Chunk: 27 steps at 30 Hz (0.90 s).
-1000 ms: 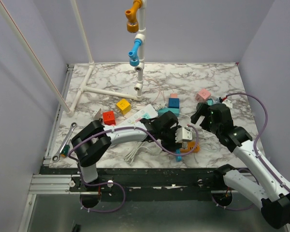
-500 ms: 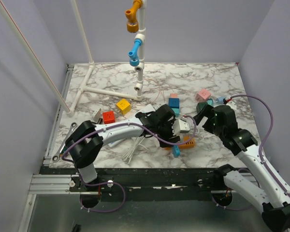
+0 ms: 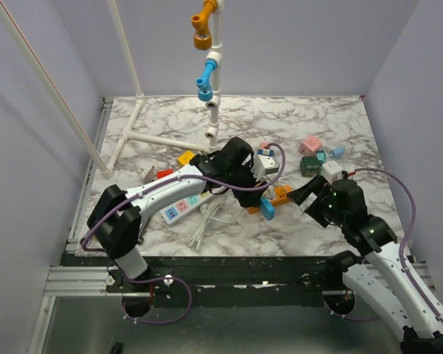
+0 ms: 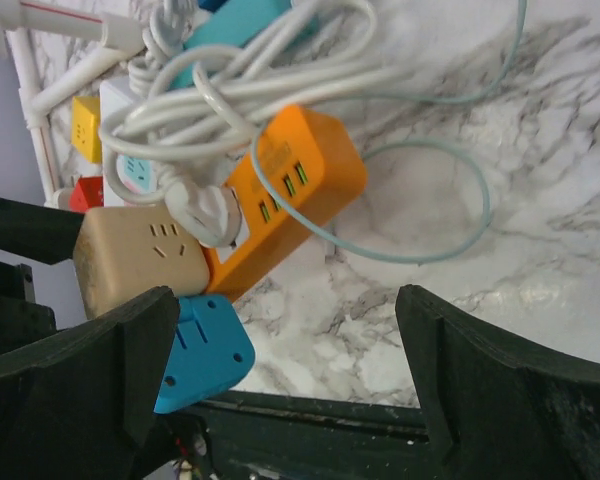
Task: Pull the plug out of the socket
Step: Remove the plug from the socket.
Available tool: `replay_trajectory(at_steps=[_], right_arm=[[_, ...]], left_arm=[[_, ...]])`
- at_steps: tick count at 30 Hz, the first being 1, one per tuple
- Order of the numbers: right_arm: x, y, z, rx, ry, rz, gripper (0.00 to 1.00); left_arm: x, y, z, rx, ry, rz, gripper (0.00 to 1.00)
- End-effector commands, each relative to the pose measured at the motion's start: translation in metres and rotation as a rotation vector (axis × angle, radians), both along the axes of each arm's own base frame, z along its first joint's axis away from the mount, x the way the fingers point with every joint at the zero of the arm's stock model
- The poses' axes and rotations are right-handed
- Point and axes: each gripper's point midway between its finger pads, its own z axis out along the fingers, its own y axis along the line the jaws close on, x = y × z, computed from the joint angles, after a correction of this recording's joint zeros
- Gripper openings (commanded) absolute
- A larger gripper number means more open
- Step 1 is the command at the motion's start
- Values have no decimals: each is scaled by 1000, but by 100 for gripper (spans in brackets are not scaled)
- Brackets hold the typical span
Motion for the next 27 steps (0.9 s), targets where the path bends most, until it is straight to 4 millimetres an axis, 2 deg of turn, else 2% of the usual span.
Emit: replay_trajectory(at_steps=[1, 4, 7, 12, 14, 17, 22, 27], right_arm=[[-11, 24, 0, 197, 40, 22, 100], [-10, 24, 4, 224, 36, 1, 97], [-6, 34, 5, 303, 22, 13, 92], [8, 36, -9, 391, -11, -55, 84], [15, 30, -12, 392, -42, -99, 84], [28, 20, -6, 370, -110, -156, 86], [43, 21, -1, 408, -155, -192, 89], [51, 22, -12, 409, -145, -212, 82]], left_arm=[[5, -7, 55, -150, -22, 22, 27], [7, -5, 54, -157, 5, 41, 27], [7, -7, 57, -169, 26, 43, 27], [1, -9, 67, -196, 40, 18, 27], [-2, -7, 66, -192, 46, 19, 27], [-3, -5, 65, -190, 50, 24, 26], [-1, -6, 68, -194, 66, 57, 26], [2, -9, 71, -196, 68, 77, 26]])
